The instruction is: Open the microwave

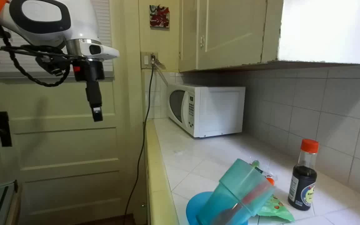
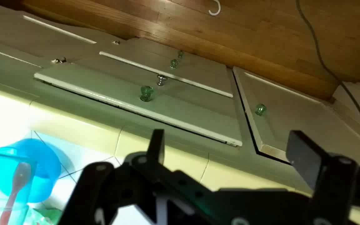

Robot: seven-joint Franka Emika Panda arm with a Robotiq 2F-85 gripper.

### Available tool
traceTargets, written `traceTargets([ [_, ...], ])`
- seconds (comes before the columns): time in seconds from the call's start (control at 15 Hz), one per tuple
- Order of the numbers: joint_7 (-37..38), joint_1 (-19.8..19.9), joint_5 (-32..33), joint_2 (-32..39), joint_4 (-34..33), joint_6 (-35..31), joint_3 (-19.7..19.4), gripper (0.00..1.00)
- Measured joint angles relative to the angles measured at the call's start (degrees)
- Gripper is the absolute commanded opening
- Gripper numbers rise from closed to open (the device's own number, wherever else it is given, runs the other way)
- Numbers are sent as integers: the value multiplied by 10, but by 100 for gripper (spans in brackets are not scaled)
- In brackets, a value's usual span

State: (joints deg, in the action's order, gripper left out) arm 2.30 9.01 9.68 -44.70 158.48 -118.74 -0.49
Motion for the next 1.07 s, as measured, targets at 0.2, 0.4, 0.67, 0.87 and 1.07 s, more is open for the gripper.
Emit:
traceTargets([
  [0.2,0,0,0,4,19,1,0,100],
  [0.4,0,0,0,8,19,1,0,100],
  [0.67,0,0,0,8,19,1,0,100],
  [0.87,3,0,4,9,9,-38,0,100],
  [1.07,13,2,27,32,-5,-175,5,100],
])
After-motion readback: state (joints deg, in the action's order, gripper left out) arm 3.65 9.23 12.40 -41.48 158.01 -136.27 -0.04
